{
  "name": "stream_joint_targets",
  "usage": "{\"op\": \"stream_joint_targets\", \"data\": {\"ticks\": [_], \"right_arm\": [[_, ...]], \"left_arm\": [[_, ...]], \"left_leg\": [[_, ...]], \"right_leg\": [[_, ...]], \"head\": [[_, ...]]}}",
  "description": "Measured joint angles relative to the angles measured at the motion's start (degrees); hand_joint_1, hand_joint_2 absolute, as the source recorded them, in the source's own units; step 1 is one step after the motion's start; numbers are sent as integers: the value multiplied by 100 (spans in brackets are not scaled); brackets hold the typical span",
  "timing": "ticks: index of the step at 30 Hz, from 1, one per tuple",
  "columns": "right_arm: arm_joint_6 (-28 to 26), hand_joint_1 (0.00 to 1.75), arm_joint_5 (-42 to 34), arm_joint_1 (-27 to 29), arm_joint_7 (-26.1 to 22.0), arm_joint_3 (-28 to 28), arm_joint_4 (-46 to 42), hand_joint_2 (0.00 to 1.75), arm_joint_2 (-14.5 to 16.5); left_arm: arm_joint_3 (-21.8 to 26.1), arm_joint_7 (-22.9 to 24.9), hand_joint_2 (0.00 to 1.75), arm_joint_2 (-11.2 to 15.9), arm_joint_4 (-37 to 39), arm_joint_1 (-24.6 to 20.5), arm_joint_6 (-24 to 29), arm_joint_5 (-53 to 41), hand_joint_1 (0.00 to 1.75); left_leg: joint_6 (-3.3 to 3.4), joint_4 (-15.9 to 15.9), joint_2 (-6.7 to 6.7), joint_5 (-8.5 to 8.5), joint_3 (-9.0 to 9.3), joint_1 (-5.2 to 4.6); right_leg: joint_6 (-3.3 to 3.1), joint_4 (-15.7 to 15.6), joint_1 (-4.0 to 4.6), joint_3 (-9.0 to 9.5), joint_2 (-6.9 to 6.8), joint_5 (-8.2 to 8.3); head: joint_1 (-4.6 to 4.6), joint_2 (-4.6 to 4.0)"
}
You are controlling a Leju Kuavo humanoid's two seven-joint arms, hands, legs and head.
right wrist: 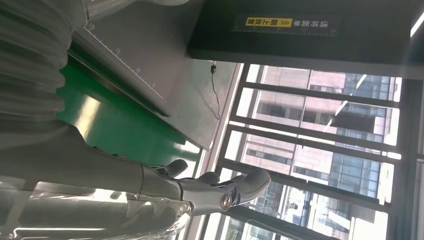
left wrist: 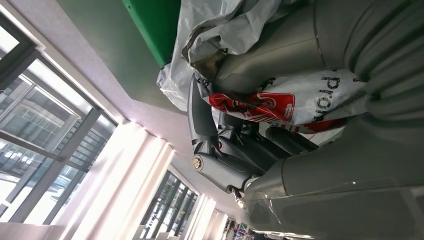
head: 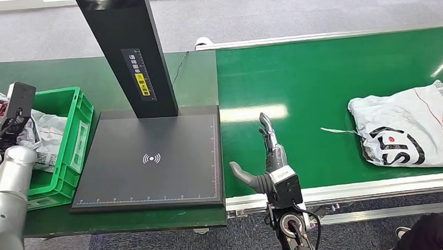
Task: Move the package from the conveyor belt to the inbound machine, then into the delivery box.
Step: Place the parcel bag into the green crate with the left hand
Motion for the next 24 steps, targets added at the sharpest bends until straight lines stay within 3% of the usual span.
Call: {"op": "stream_joint_targets", "data": {"ticks": [7, 8, 11, 12, 16, 24], "right_arm": [[0, 0, 1, 1, 0, -2, 0, 175, 0], [0, 0, 1, 1, 0, -2, 0, 175, 0], [0, 0, 1, 1, 0, -2, 0, 175, 0], [1, 0, 1, 1, 0, -2, 0, 175, 0], [8, 0, 8, 0, 2, -5, 0, 175, 0], [56, 0, 22, -31, 4, -5, 24, 175, 0]], "left_arm": [[82, -9, 175, -3, 0, 11, 0, -5, 138], [85, -9, 175, -3, 0, 11, 0, -6, 123], [94, -11, 175, -4, 1, 12, 0, -7, 20], [99, -16, 175, -4, 1, 12, -1, -7, 0], [198, -259, 175, -20, -1, 12, 69, 28, 0], [860, -1872, 175, -146, -218, 9, 705, 837, 0]], "left_leg": [[0, 0, 0, 0, 0, 0], [0, 0, 0, 0, 0, 0], [0, 0, 0, 0, 0, 0], [0, 0, 0, 0, 0, 0], [0, 0, 0, 0, 0, 0], [0, 0, 0, 0, -1, 0]], "right_leg": [[0, 0, 0, 0, 0, 0], [0, 0, 0, 0, 0, 0], [0, 0, 0, 0, 0, 0], [0, 0, 0, 0, 0, 0], [0, 0, 0, -1, 0, 0], [0, 0, 0, -2, 0, 0]], "head": [[0, 0], [0, 0], [0, -1], [0, -1], [0, -1], [0, 0]]}}
